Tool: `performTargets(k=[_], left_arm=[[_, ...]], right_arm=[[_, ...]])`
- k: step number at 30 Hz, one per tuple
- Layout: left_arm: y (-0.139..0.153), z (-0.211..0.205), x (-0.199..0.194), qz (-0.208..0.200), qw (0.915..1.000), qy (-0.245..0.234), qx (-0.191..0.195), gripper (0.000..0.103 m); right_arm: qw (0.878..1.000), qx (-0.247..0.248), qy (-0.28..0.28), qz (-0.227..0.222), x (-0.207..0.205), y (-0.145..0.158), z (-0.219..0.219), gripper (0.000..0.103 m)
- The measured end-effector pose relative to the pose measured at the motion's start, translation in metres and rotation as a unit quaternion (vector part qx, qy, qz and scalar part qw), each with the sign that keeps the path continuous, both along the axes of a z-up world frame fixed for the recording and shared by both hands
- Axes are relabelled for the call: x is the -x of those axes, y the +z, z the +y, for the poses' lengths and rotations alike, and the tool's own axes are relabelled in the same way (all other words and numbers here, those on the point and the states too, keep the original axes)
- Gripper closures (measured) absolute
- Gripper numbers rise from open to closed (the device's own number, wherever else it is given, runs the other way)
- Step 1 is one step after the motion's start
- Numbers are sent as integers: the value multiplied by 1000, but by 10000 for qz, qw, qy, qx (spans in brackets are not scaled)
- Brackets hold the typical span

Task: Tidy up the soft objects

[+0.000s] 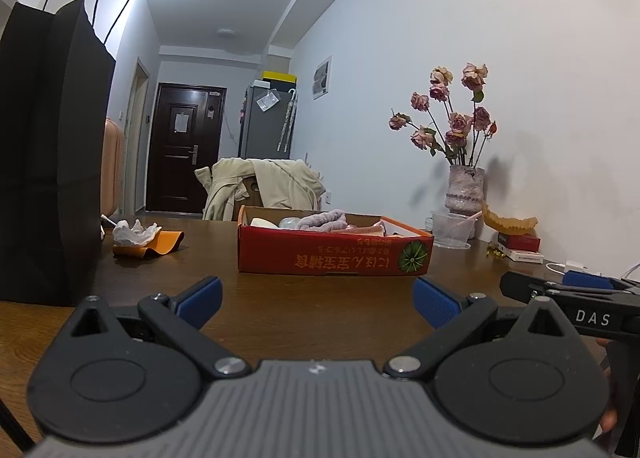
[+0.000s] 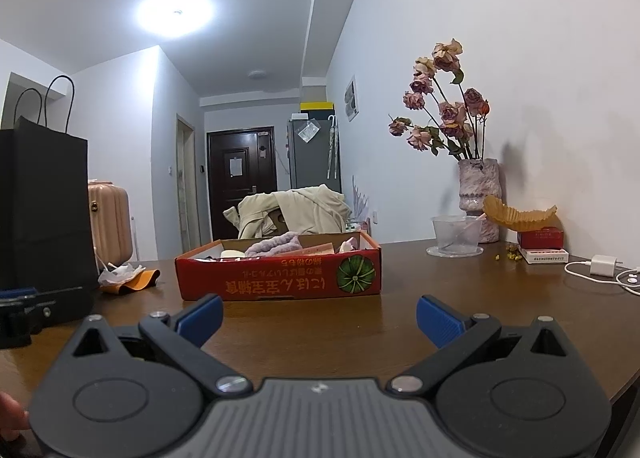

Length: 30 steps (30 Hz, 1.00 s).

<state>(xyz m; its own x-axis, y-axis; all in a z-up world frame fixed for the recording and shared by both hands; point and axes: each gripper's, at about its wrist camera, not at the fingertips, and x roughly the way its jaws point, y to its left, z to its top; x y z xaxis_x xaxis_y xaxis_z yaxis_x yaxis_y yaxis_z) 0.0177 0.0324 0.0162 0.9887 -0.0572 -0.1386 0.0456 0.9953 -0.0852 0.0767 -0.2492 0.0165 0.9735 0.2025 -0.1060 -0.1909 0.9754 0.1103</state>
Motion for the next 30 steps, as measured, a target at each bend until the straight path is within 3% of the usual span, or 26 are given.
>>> performTargets(k=[30], left_arm=[[-2,-2,1,-42,10000,-25,-64,0]], right_arm=[[10000,11,-14,-19,-1,-1,-1,0]])
